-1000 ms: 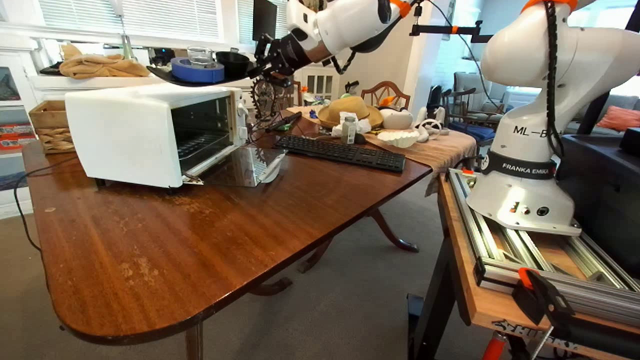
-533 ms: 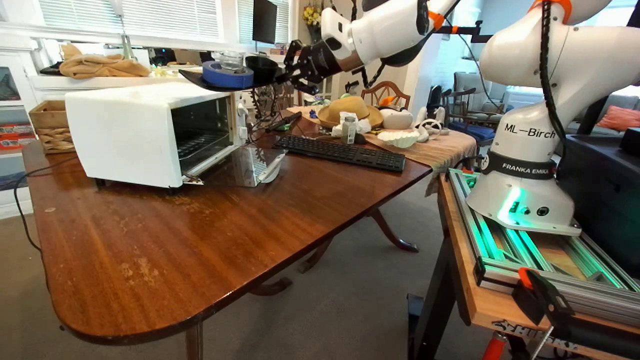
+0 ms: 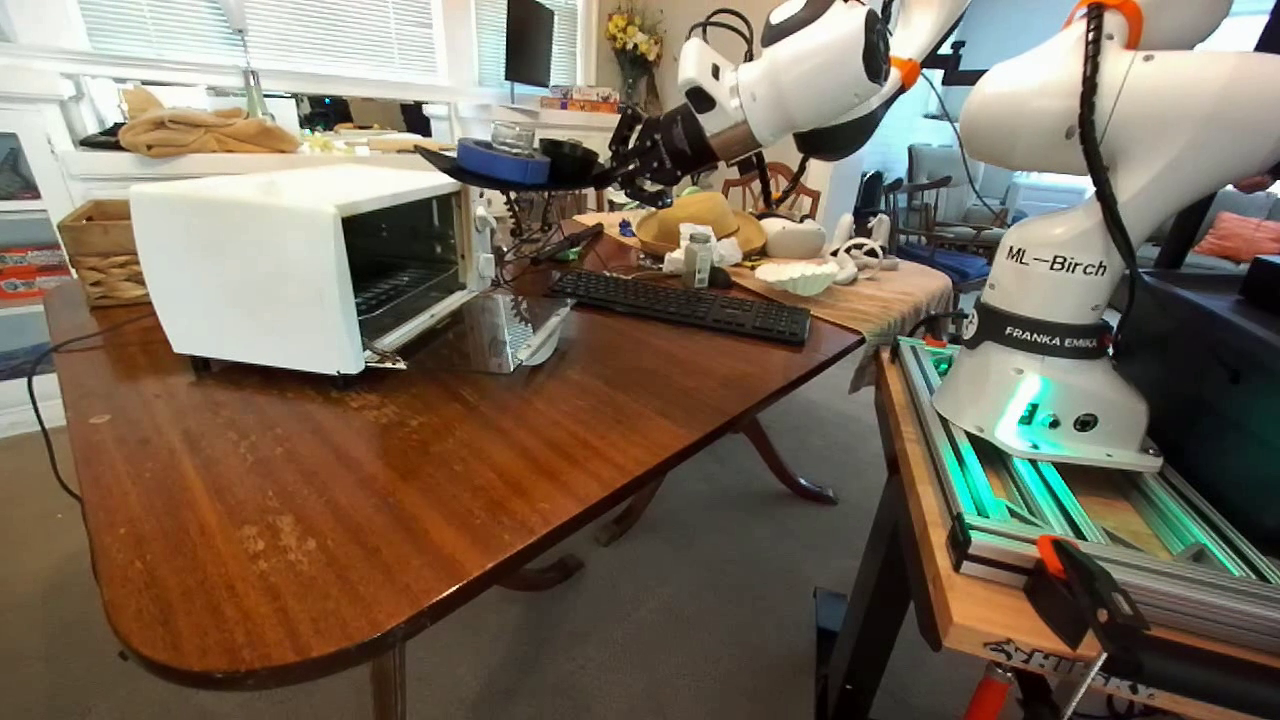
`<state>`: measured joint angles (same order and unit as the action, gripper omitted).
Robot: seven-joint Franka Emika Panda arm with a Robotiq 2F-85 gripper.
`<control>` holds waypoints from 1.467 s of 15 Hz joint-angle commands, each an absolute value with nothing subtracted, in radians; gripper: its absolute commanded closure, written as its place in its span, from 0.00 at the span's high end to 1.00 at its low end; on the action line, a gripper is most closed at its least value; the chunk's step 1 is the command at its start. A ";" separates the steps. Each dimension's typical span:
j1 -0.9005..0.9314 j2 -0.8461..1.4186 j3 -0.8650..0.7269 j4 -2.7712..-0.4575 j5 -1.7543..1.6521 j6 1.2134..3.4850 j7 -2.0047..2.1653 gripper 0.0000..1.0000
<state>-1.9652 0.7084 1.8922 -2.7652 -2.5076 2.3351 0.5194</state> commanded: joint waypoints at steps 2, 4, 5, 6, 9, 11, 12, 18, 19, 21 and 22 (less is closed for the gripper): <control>-1.981 0.709 1.883 -2.763 -2.508 2.335 0.531 0.07; -1.981 0.709 1.882 -2.763 -2.508 2.335 0.534 0.07; -1.981 0.709 1.882 -2.763 -2.508 2.335 0.535 0.07; -1.981 0.709 1.882 -2.763 -2.507 2.335 0.536 0.02; -1.966 0.671 1.869 -2.764 -2.420 2.334 0.494 0.02; -1.959 0.670 1.849 -2.760 -2.409 2.339 0.476 0.02; -1.913 0.753 1.790 -2.764 -2.406 2.270 0.396 0.02; -1.855 0.762 1.692 -2.733 -2.431 2.231 0.362 0.02; -1.847 0.762 1.680 -2.730 -2.433 2.225 0.367 0.02; -1.816 0.758 1.652 -2.713 -2.439 2.208 0.384 0.02; -1.795 0.755 1.638 -2.700 -2.435 2.203 0.386 0.02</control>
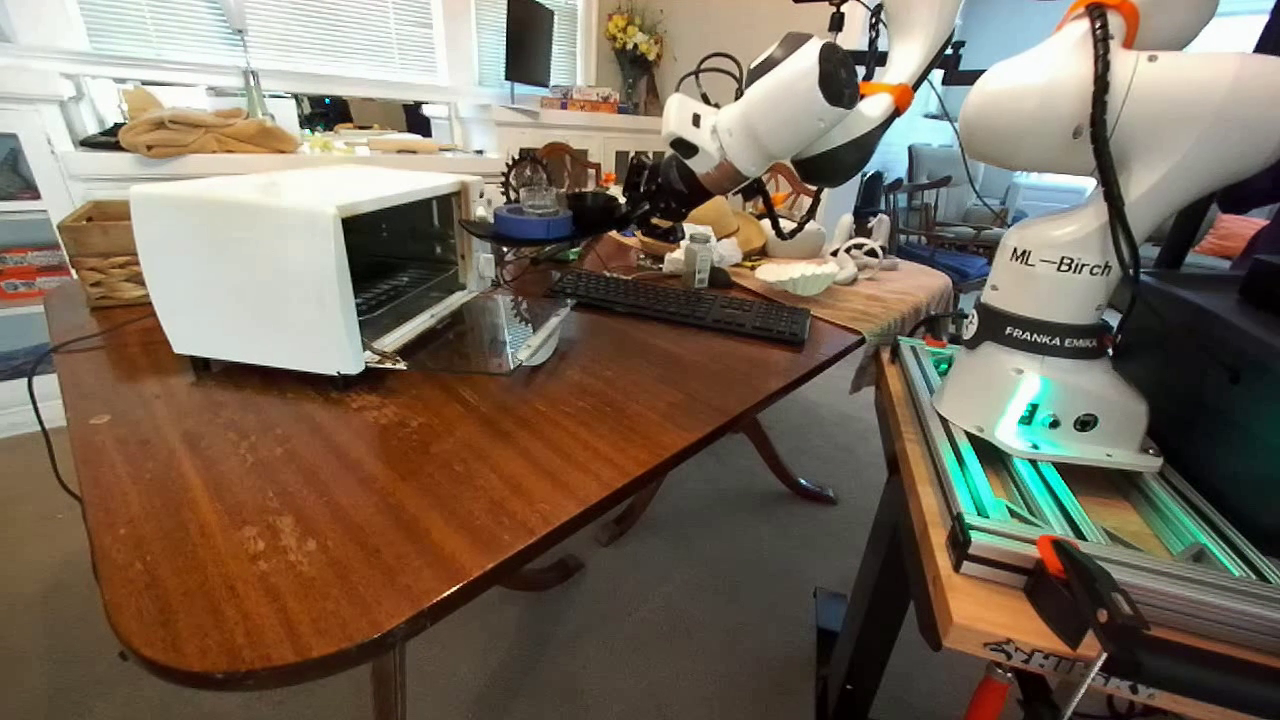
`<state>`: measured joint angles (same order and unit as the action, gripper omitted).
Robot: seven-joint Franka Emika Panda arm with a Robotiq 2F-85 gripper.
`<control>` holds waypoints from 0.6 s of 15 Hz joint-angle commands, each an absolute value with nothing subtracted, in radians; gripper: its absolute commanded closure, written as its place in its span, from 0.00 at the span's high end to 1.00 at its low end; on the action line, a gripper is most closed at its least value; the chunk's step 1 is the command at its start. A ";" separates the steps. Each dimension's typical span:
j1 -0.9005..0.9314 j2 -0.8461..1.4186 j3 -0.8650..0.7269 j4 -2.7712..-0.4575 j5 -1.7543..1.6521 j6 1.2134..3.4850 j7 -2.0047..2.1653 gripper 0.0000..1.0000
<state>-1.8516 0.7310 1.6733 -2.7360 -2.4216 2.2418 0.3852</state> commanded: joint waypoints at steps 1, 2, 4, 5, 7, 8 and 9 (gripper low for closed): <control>-1.760 0.752 1.619 -2.681 -2.437 2.192 0.396 0.02; -1.725 0.750 1.604 -2.662 -2.432 2.186 0.402 0.02; -1.641 0.744 1.566 -2.617 -2.424 2.178 0.412 0.02; -1.598 0.739 1.547 -2.596 -2.417 2.180 0.413 0.02; -1.497 0.731 1.492 -2.549 -2.412 2.189 0.417 0.02; -1.453 0.726 1.464 -2.529 -2.410 2.196 0.421 0.02; -1.411 0.720 1.438 -2.512 -2.408 2.196 0.431 0.02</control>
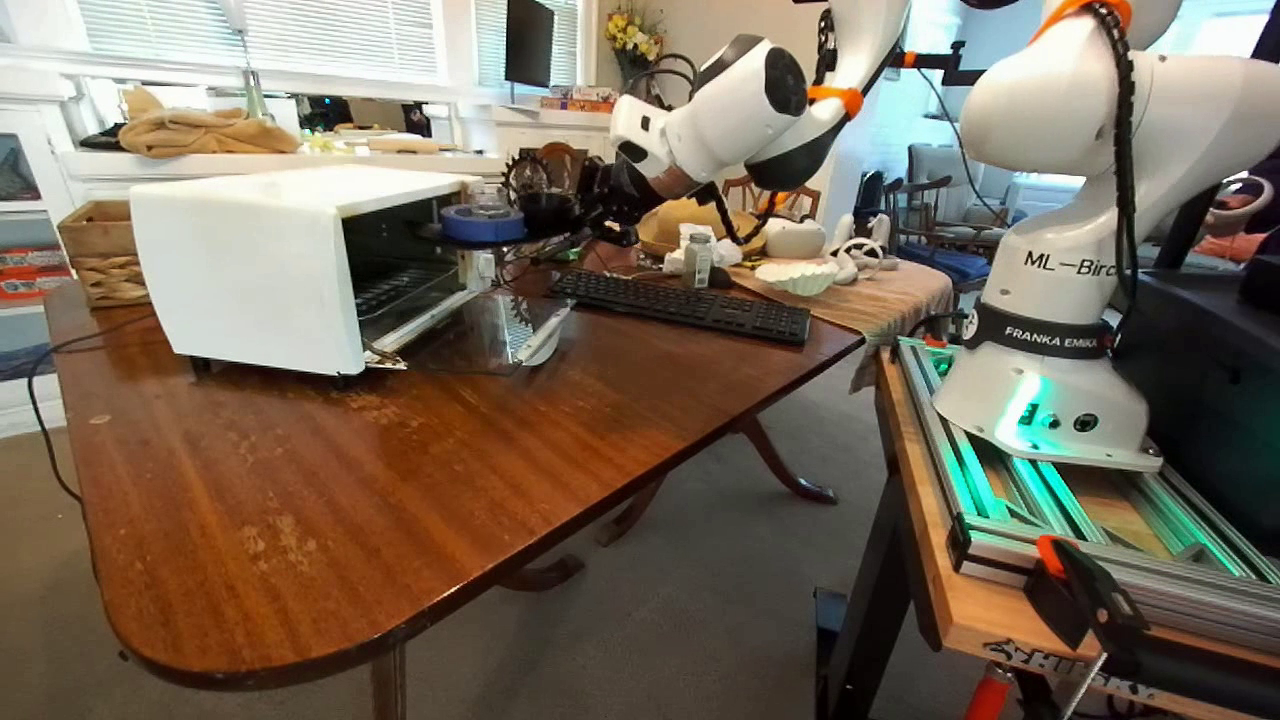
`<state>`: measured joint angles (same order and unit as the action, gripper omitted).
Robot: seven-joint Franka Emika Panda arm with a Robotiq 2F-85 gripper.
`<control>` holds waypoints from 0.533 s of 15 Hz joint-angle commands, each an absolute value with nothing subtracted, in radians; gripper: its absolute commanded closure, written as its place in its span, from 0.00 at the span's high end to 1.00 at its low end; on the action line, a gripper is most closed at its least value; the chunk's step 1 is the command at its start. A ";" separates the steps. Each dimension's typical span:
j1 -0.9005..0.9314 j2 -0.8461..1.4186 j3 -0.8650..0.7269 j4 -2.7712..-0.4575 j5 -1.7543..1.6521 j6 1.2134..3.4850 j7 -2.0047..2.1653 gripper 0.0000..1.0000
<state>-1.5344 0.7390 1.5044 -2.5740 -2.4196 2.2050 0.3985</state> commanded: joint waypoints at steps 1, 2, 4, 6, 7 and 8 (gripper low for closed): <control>-1.373 0.715 1.411 -2.497 -2.407 2.197 0.443 0.02; -1.337 0.709 1.386 -2.482 -2.405 2.200 0.457 0.02; -1.267 0.699 1.337 -2.454 -2.399 2.193 0.494 0.02; -1.198 0.695 1.292 -2.424 -2.391 2.185 0.541 0.02; -1.162 0.695 1.270 -2.407 -2.384 2.177 0.570 0.02; -1.130 0.694 1.250 -2.390 -2.371 2.172 0.596 0.02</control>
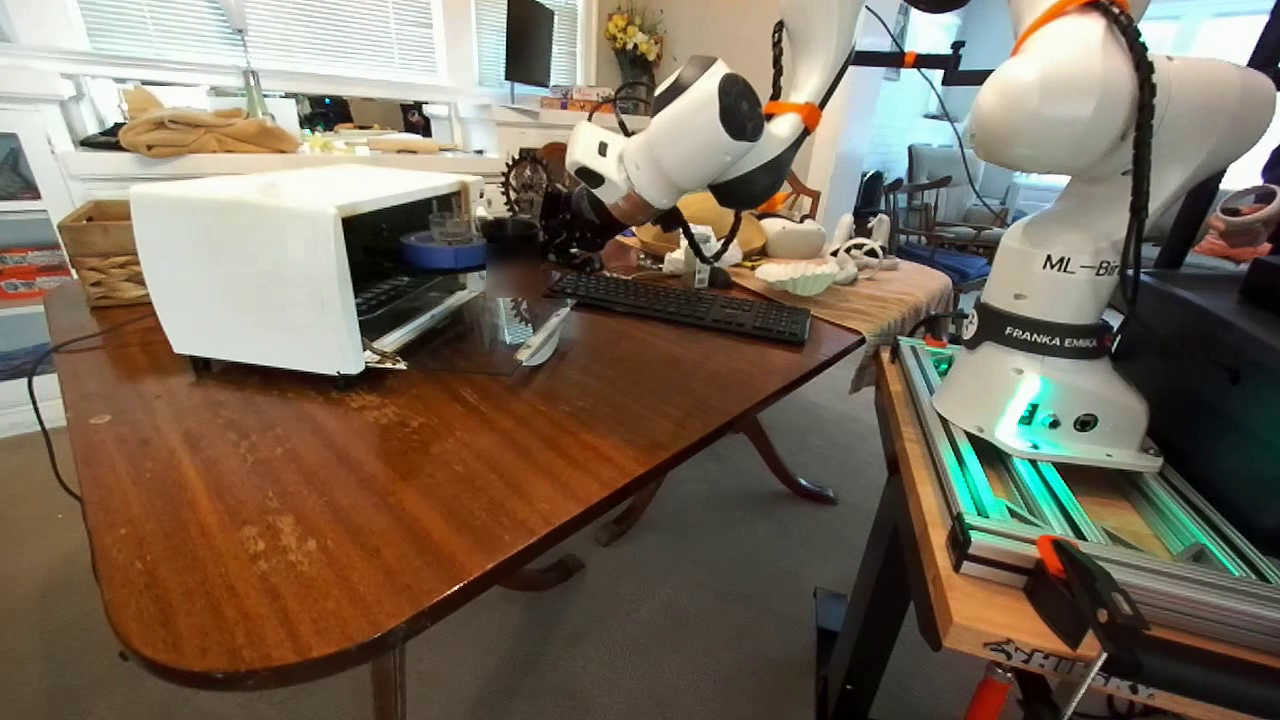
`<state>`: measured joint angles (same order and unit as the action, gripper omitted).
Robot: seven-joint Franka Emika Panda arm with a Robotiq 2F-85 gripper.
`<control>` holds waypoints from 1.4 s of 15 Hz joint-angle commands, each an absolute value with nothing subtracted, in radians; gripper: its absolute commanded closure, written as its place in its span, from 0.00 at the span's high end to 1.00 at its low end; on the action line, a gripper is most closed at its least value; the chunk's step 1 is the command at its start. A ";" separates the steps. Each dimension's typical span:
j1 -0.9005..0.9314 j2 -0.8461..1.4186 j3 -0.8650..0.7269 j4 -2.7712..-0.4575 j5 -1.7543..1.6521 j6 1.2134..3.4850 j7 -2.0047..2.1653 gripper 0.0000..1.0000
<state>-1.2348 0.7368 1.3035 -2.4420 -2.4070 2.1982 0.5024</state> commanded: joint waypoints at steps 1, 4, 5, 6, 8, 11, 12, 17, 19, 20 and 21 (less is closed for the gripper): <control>-1.097 0.689 1.232 -2.376 -2.358 2.171 0.617 0.02; -1.057 0.651 1.181 -2.366 -2.350 2.247 0.642 0.07; -1.037 0.649 1.171 -2.358 -2.346 2.248 0.651 0.07; -1.028 0.646 1.167 -2.353 -2.344 2.248 0.657 0.07; -1.026 0.642 1.164 -2.353 -2.343 2.249 0.664 0.07; -1.026 0.639 1.162 -2.352 -2.343 2.249 0.666 0.07; -1.026 0.639 1.162 -2.352 -2.343 2.249 0.666 0.07; -1.019 0.642 1.149 -2.350 -2.352 2.257 0.677 0.02; -0.979 0.632 1.107 -2.340 -2.352 2.271 0.708 0.02; -0.952 0.624 1.086 -2.332 -2.346 2.276 0.723 0.02; -0.925 0.616 1.067 -2.320 -2.342 2.278 0.739 0.02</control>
<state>-1.0133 0.6945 1.1315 -2.3503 -2.3655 2.2384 0.6673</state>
